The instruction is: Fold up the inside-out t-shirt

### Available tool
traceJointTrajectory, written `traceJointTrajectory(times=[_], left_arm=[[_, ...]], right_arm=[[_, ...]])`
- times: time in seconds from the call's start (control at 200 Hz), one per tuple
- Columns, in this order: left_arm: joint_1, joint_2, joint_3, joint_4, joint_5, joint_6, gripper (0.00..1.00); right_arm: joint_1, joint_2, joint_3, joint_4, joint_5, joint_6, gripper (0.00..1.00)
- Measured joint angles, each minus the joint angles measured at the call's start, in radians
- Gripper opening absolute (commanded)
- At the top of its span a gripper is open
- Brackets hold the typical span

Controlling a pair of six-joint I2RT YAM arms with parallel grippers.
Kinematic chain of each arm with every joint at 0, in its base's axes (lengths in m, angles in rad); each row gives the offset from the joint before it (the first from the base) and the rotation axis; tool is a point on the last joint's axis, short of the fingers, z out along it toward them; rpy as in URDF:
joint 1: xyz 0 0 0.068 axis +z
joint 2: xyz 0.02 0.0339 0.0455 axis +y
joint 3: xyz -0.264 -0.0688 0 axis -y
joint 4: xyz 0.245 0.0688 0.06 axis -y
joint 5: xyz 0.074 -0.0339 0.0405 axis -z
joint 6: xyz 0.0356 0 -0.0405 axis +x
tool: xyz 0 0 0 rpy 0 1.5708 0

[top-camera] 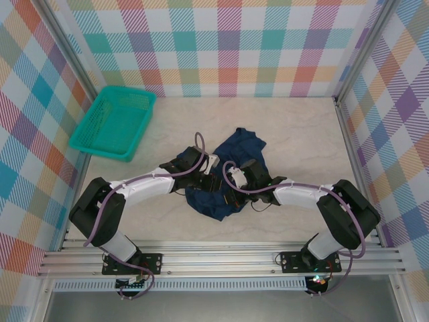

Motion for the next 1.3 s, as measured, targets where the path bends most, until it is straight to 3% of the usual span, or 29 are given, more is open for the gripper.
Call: traceJointTrajectory(times=[0.11,0.335,0.91,1.055,1.17,1.3], left_arm=[[0.000,0.004,0.000,-0.004,0.001,0.000,0.27],[0.000,0.009,0.008,-0.012,0.008,0.002,0.00],[0.091,-0.256,-0.051,0.098,0.086,-0.086,0.00],[0.103,-0.272,-0.078,0.080,0.072,-0.087,0.00],[0.119,-0.339,-0.100,0.052,0.021,-0.088,0.00],[0.145,-0.431,-0.132,0.031,-0.050,-0.109,0.00]], right_arm=[[0.001,0.000,0.000,0.000,0.000,0.000,0.07],[0.001,-0.004,0.000,0.000,0.003,0.000,0.06],[0.002,-0.045,-0.042,0.005,0.042,0.001,0.05],[0.003,-0.094,-0.041,-0.027,0.057,-0.002,0.15],[-0.012,-0.217,-0.030,-0.079,0.079,-0.014,0.29],[-0.095,-0.346,0.021,-0.129,0.118,-0.009,0.38]])
